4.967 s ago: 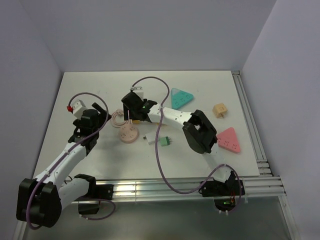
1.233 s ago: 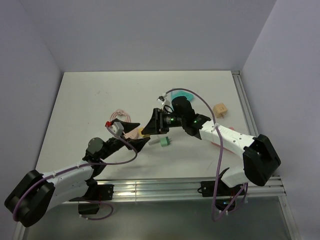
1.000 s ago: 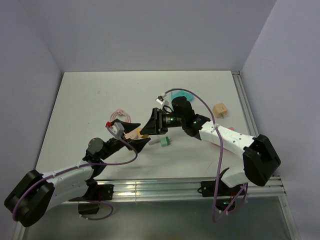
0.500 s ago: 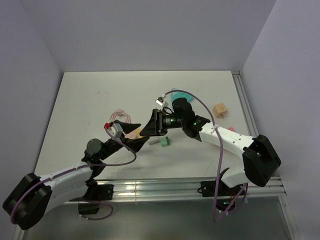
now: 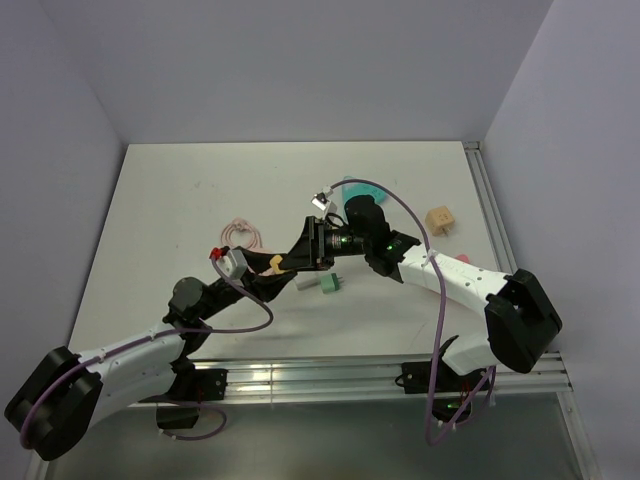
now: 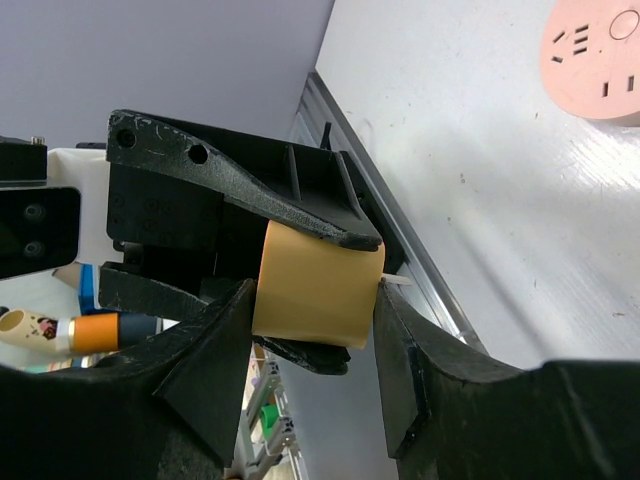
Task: Insert the plug
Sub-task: Pick up the plug from the center of the board.
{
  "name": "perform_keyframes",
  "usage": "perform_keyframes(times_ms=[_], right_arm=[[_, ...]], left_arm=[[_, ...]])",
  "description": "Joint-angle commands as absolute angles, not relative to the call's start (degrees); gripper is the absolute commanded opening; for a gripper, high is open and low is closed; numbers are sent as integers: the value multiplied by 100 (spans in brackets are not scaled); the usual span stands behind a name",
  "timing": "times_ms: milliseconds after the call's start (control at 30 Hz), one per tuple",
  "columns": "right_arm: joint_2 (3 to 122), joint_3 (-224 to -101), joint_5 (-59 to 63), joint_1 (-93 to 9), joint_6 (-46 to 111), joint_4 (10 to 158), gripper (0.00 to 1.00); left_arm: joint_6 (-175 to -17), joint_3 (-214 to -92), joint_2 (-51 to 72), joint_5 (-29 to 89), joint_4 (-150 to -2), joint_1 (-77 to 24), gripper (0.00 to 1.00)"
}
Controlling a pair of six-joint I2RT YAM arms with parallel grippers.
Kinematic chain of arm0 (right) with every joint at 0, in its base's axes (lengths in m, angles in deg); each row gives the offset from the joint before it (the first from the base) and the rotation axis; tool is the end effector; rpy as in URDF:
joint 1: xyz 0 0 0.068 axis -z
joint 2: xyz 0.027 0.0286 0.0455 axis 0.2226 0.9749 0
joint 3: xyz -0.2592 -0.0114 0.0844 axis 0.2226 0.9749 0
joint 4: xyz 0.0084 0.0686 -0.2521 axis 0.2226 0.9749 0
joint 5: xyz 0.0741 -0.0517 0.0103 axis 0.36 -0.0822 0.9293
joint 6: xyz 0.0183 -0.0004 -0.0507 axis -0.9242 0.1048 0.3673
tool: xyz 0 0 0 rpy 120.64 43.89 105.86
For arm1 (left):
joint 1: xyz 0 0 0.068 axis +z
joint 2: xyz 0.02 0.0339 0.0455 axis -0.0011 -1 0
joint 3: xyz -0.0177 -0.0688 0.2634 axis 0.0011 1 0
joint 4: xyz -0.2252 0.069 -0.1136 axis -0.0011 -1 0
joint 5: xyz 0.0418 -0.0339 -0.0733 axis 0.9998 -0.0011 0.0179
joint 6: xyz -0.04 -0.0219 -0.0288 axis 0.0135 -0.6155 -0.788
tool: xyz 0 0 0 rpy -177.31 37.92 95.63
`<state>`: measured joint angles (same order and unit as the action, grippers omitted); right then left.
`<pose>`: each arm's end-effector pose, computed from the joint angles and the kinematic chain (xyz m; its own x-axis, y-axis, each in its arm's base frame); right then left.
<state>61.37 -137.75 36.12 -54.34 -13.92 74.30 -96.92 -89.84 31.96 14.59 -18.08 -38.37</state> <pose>0.2181 0.2245 0.2736 -0.9240 -0.0217 -0.3818 -0.3739 0.2606 0.8901 0.1354 -0.1255 0.2232 0.0133 -0.2550 -0.9669 0.8937 0.4366 -0.1029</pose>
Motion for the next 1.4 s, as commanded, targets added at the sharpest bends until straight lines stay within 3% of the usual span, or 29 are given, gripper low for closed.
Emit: perform_keyframes(times_ms=[0,133,400,467,600,1033,1133,1367], right_arm=[[6099,-13831,3756,-5496,-1355,7183,41],[6143,-13875,3713,-5496,-1311,7244,52],[6327,-14095,3668,-5470,-1179,7394,68],[6363,-14148,3660,-5461,-1144,7402,81],[6354,-14271,3405,-5409,-925,7674,91],[5686,-13919,2211,-5004,-477,8157,92],[5817,-14024,1973,-4995,-257,8343,86],[6257,-14025,1884,-5030,-107,8194,81]], left_arm=[[-9613,-9225,3248,1267,-1800,-3835,32],[-9543,-9251,3318,1416,-1992,-3835,25],[-9473,-9119,3652,1900,-2125,-3835,21],[-9464,-9093,3713,1944,-2151,-3843,20],[-9455,-9128,3705,2084,-2265,-3835,18],[-9420,-9304,3503,3033,-2792,-3835,10],[-9420,-9348,3476,3735,-3065,-3826,0],[-9271,-9409,3476,3711,-3346,-3782,1]])
